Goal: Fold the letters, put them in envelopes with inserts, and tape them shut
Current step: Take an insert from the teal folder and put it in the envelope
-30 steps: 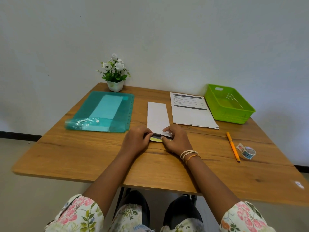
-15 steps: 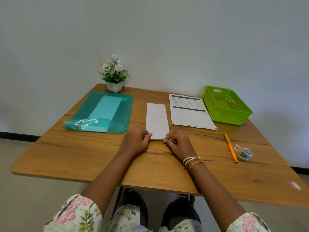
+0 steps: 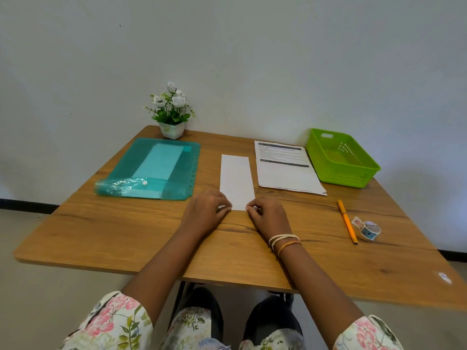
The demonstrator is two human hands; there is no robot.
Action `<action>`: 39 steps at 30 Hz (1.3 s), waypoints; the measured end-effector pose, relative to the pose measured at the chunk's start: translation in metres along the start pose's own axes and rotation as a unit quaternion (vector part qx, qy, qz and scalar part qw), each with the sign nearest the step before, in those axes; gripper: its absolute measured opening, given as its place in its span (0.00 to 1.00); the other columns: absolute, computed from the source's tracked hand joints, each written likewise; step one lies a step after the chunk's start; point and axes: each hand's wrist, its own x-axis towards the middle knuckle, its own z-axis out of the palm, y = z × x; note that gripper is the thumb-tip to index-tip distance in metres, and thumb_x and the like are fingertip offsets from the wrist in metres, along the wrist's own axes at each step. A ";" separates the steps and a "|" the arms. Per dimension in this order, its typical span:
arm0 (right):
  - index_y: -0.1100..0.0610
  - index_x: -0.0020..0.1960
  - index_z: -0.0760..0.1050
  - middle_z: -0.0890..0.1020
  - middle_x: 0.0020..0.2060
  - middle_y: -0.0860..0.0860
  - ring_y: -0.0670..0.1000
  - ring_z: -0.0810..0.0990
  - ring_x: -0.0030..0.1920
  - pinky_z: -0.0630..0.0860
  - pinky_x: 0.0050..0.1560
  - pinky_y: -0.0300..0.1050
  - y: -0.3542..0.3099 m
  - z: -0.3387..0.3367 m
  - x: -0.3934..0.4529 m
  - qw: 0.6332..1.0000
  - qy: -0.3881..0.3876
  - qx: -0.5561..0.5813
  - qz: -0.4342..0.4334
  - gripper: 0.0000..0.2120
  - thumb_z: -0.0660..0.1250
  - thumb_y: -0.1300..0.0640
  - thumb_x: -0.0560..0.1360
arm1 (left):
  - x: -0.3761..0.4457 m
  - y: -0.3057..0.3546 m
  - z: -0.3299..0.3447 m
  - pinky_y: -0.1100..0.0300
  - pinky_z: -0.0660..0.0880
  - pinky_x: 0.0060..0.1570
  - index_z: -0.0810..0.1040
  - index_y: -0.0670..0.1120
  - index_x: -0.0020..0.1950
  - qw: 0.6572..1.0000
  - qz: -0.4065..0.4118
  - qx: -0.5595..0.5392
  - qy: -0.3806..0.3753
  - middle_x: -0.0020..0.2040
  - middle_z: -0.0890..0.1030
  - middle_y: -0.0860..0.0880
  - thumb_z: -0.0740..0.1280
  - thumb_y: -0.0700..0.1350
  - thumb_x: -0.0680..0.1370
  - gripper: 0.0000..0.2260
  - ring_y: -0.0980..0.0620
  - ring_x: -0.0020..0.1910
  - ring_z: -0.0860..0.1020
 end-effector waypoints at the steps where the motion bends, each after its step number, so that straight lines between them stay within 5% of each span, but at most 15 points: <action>1: 0.54 0.49 0.82 0.82 0.44 0.49 0.48 0.77 0.47 0.74 0.46 0.41 -0.001 0.000 -0.001 1.000 -0.001 -0.006 0.004 0.07 0.68 0.53 0.75 | -0.001 0.000 0.000 0.58 0.74 0.51 0.84 0.53 0.53 1.000 0.017 0.012 0.001 0.52 0.83 0.55 0.69 0.51 0.76 0.08 0.57 0.52 0.77; 7: 0.57 0.64 0.75 0.78 0.62 0.54 0.52 0.74 0.63 0.71 0.64 0.45 -0.023 0.006 -0.019 0.997 -0.026 -0.038 0.055 0.17 0.60 0.54 0.79 | -0.014 0.013 0.005 0.53 0.61 0.70 0.79 0.49 0.63 0.999 -0.002 0.034 -0.026 0.63 0.79 0.52 0.60 0.49 0.79 0.15 0.54 0.68 0.71; 10: 0.56 0.74 0.63 0.65 0.74 0.53 0.52 0.61 0.75 0.58 0.74 0.50 -0.038 0.009 -0.029 0.992 -0.084 -0.093 -0.008 0.23 0.53 0.50 0.81 | -0.021 0.014 0.004 0.57 0.56 0.72 0.70 0.49 0.72 0.997 -0.002 0.034 -0.066 0.71 0.71 0.52 0.55 0.49 0.81 0.19 0.56 0.73 0.64; 13: 0.55 0.76 0.58 0.62 0.75 0.52 0.50 0.57 0.76 0.55 0.75 0.49 -0.040 0.010 -0.030 0.985 -0.130 -0.102 -0.052 0.25 0.49 0.48 0.81 | -0.024 0.010 0.001 0.58 0.54 0.73 0.64 0.50 0.75 0.994 -0.001 0.028 -0.107 0.74 0.66 0.53 0.53 0.49 0.82 0.21 0.57 0.74 0.61; 30: 0.58 0.76 0.57 0.61 0.75 0.56 0.55 0.59 0.75 0.58 0.74 0.51 -0.038 0.007 -0.033 0.976 -0.123 -0.169 0.065 0.30 0.50 0.43 0.80 | -0.027 0.016 0.000 0.58 0.55 0.73 0.66 0.53 0.74 0.995 -0.045 0.030 -0.082 0.74 0.66 0.54 0.56 0.51 0.82 0.20 0.56 0.74 0.62; 34: 0.57 0.65 0.72 0.74 0.62 0.57 0.56 0.70 0.63 0.71 0.61 0.48 -0.048 -0.003 -0.019 0.979 -0.081 -0.136 0.125 0.20 0.59 0.47 0.77 | -0.027 0.016 -0.001 0.57 0.56 0.72 0.67 0.55 0.73 0.995 -0.055 0.015 -0.084 0.73 0.67 0.56 0.56 0.53 0.82 0.19 0.57 0.74 0.62; 39: 0.60 0.51 0.77 0.80 0.51 0.57 0.58 0.78 0.53 0.78 0.47 0.48 -0.055 -0.007 0.012 0.964 -0.083 0.037 0.250 0.13 0.67 0.53 0.71 | -0.027 0.016 -0.002 0.56 0.56 0.73 0.68 0.55 0.72 0.995 -0.056 0.007 -0.081 0.72 0.68 0.56 0.57 0.53 0.81 0.19 0.56 0.73 0.64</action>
